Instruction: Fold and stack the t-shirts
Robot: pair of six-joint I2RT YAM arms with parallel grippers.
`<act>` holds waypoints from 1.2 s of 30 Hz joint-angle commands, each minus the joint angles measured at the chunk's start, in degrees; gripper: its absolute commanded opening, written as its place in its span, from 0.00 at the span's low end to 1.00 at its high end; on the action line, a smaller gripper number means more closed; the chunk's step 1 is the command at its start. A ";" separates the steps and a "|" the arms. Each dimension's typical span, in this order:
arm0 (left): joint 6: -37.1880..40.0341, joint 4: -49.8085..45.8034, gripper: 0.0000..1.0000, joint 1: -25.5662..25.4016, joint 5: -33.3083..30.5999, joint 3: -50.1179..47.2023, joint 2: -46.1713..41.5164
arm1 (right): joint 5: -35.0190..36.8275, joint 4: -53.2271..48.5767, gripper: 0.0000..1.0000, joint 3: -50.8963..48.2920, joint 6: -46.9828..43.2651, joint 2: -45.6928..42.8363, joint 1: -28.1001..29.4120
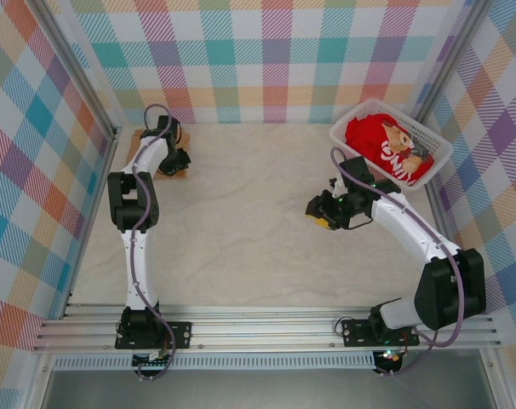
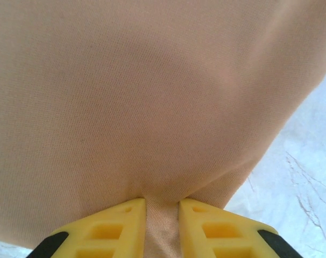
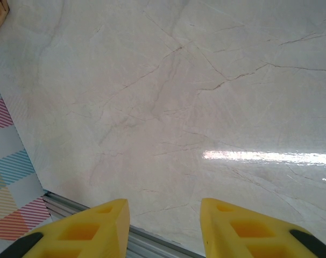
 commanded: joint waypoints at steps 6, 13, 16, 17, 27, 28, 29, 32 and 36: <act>0.38 -4.39 0.35 -0.11 -1.61 1.13 -5.12 | 0.32 -0.54 0.40 2.52 -0.98 -0.28 -0.26; -7.29 2.11 1.00 -0.64 0.36 -12.08 -26.08 | 10.16 1.10 1.00 5.45 -2.41 -7.10 -0.60; -11.50 7.54 1.00 -0.96 1.99 -23.97 -38.56 | 15.19 3.89 1.00 5.98 -3.22 -12.78 -0.73; -12.59 11.00 1.00 -1.60 2.48 -29.42 -43.55 | 16.53 4.63 1.00 6.16 -3.81 -14.53 -0.76; -14.18 7.52 1.00 -16.96 -34.29 -62.26 -85.09 | 30.64 3.98 1.00 4.71 -10.07 -24.20 -1.04; -14.99 5.80 1.00 -17.39 -39.42 -65.01 -88.14 | 32.39 7.34 1.00 0.97 -10.58 -26.94 -1.13; -12.00 6.67 1.00 -17.39 -40.71 -68.10 -91.51 | 34.64 12.69 1.00 -4.21 -10.80 -30.24 -1.15; 4.88 17.18 1.00 -17.39 -37.28 -80.17 -99.60 | 47.30 25.02 1.00 -19.07 -15.80 -39.22 -1.14; 13.66 29.16 1.00 -17.35 -31.62 -91.67 -103.53 | 53.22 30.51 1.00 -29.65 -28.13 -39.96 -2.62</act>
